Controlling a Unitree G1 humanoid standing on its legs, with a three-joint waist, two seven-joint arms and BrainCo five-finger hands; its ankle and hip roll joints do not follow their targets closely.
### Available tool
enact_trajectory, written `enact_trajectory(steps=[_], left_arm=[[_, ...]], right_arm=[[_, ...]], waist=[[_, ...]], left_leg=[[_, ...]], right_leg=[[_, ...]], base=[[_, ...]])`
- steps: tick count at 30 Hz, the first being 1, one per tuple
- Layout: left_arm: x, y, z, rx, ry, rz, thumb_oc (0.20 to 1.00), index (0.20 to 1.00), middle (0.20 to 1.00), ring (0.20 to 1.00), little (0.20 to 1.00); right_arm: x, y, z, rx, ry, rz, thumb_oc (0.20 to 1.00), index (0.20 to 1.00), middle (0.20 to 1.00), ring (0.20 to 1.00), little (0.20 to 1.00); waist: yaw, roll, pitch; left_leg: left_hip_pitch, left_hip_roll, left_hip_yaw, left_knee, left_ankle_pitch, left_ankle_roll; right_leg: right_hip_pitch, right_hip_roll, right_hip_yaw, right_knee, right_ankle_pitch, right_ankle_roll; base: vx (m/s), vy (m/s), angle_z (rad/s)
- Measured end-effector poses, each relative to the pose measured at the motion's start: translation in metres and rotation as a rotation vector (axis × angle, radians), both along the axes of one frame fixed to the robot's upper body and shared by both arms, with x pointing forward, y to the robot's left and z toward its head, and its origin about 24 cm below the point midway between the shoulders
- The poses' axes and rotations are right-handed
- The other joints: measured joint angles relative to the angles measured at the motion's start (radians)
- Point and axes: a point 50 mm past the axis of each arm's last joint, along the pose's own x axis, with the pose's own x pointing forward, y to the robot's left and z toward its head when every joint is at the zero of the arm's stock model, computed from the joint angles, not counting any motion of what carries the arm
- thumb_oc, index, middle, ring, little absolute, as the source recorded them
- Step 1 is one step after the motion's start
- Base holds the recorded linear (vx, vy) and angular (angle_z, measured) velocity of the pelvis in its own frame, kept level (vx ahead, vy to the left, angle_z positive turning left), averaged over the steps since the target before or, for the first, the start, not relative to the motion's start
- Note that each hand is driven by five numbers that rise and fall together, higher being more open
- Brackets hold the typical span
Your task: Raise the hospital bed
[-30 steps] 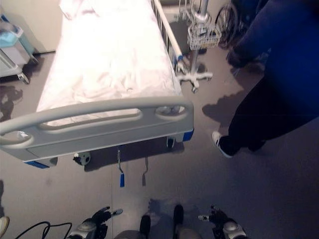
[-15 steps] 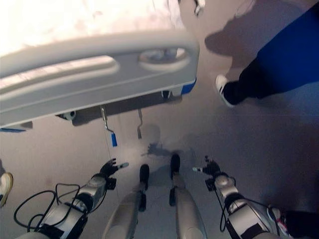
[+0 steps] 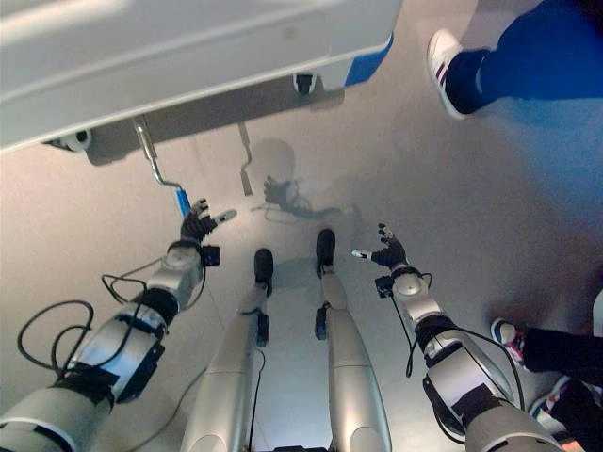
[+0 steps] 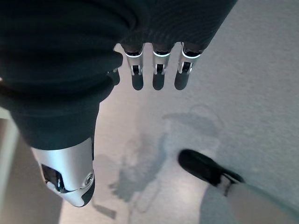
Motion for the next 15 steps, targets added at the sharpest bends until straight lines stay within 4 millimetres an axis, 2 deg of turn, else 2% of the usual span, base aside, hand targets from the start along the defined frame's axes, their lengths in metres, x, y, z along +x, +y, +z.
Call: enact_trajectory(steps=[5, 15], left_arm=[[0.003, 0.005, 0.008, -0.01, -0.019, 0.027, 1.0, 1.0, 1.0, 1.0, 1.0], [0.006, 0.008, 0.015, -0.002, -0.022, 0.043, 1.0, 1.0, 1.0, 1.0, 1.0]], right_arm=[[0.001, 0.002, 0.003, 0.012, -0.019, -0.013, 1.0, 1.0, 1.0, 1.0, 1.0], [0.007, 0.005, 0.015, 0.038, -0.076, -0.009, 1.0, 1.0, 1.0, 1.0, 1.0]], waist=[[-0.02, -0.003, 0.001], [-0.025, -0.005, 0.002]], left_leg=[[-0.033, -0.001, -0.007, 0.017, -0.004, 0.001], [-0.116, 0.001, -0.005, 0.047, -0.014, 0.002]], right_leg=[[-0.021, -0.001, -0.004, 0.0, -0.002, 0.005], [-0.091, 0.002, -0.002, -0.002, 0.009, 0.003]], base=[[0.01, 0.01, 0.02], [0.01, 0.006, 0.0]])
